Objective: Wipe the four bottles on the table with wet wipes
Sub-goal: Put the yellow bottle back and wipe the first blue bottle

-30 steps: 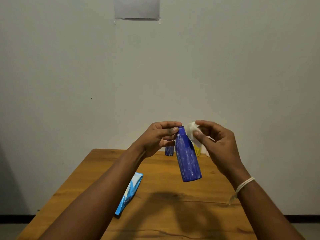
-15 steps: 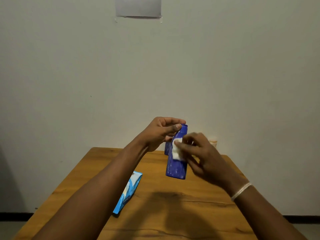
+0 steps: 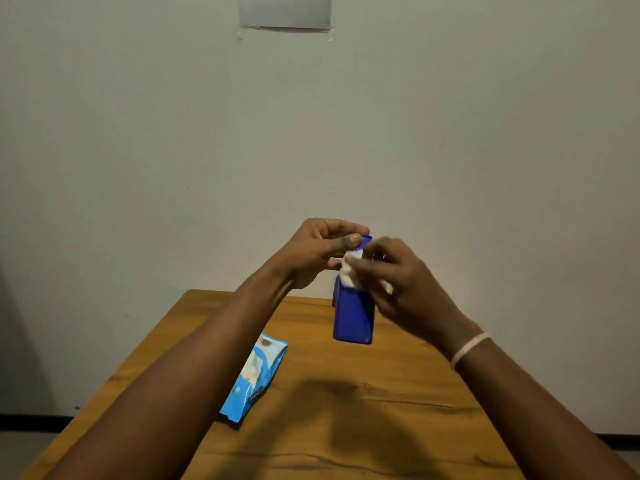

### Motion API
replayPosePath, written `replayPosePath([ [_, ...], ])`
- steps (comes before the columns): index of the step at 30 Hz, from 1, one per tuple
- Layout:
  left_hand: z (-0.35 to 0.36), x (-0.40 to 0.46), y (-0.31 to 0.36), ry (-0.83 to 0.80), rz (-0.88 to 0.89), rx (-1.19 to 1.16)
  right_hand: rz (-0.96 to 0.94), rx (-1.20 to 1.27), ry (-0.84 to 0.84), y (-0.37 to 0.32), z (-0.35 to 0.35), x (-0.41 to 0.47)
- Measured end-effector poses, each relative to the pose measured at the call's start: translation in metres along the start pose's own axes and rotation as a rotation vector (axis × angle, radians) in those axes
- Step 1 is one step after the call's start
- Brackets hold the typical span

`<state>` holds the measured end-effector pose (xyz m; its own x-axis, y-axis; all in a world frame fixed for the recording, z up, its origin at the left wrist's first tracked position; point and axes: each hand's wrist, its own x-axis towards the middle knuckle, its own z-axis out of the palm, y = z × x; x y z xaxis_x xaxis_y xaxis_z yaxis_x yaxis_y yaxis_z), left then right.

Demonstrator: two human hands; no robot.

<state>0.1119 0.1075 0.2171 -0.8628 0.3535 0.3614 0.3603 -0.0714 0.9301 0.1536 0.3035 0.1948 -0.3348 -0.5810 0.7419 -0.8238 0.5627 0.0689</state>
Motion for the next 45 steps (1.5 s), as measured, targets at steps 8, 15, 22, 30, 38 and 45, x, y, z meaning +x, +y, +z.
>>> replayPosePath([
  [8,-0.024,-0.005,0.009,0.174,0.038,-0.095,0.142,0.333,0.054,-0.02,0.02,-0.041],
  [15,-0.011,-0.004,0.008,0.109,0.095,-0.13,0.62,0.834,0.367,-0.015,0.021,-0.002],
  [22,-0.01,-0.002,0.016,0.157,0.14,-0.133,0.763,0.877,0.386,-0.017,0.02,0.007],
  [30,-0.01,-0.005,0.011,0.166,0.115,-0.033,0.926,1.0,0.058,-0.037,0.019,-0.025],
  [38,0.002,-0.004,0.019,0.134,0.154,0.016,0.89,1.059,0.191,-0.022,0.0,0.003],
  [45,0.0,-0.006,0.009,0.132,0.12,-0.177,1.041,1.284,0.054,-0.036,0.01,-0.036],
])
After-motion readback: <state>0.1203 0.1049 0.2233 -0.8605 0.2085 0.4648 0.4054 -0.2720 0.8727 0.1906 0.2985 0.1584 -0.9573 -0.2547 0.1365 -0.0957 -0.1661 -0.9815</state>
